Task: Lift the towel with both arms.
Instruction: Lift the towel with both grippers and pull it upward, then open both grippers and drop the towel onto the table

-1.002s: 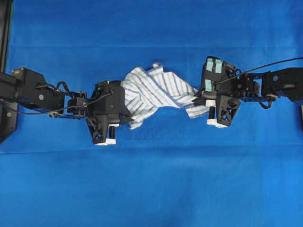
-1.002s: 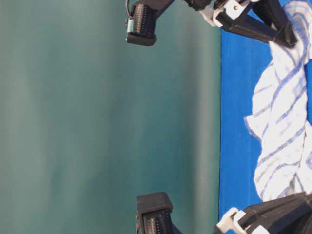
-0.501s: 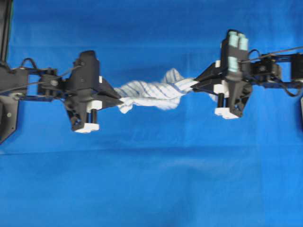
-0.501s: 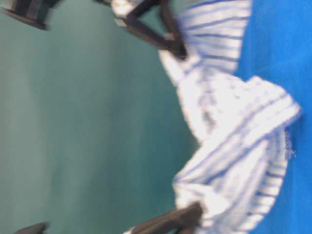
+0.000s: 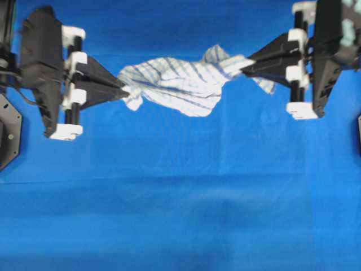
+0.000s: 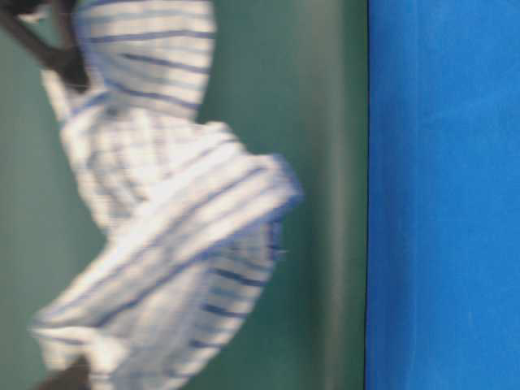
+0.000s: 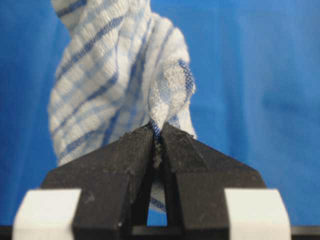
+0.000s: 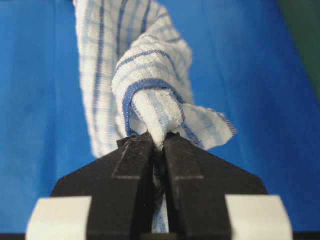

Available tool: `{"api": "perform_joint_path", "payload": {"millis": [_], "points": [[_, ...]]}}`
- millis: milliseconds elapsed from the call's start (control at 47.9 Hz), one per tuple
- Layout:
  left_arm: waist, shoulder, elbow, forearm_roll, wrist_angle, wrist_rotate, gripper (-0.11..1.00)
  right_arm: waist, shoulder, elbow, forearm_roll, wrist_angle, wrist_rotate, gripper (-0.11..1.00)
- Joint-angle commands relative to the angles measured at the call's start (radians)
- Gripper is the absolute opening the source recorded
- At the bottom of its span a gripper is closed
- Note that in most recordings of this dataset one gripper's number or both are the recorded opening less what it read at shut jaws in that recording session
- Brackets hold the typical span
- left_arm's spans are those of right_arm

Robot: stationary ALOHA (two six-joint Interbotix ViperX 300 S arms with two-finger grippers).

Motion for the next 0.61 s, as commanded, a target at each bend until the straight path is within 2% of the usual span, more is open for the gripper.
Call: {"api": "perform_joint_path", "payload": {"millis": [0, 146, 584], "points": [[0.005, -0.021, -0.072, 0.000, 0.029, 0.002, 0.01, -0.002, -0.021, -0.069, -0.011, 0.028, -0.002, 0.04], [0.006, -0.021, -0.127, 0.000, 0.057, 0.002, 0.01, -0.002, -0.029, -0.114, -0.020, 0.069, -0.003, 0.04], [0.006, -0.002, -0.132, 0.000, 0.052, 0.003, 0.04, -0.002, -0.025, -0.112, -0.028, 0.075, -0.012, 0.05]]}}
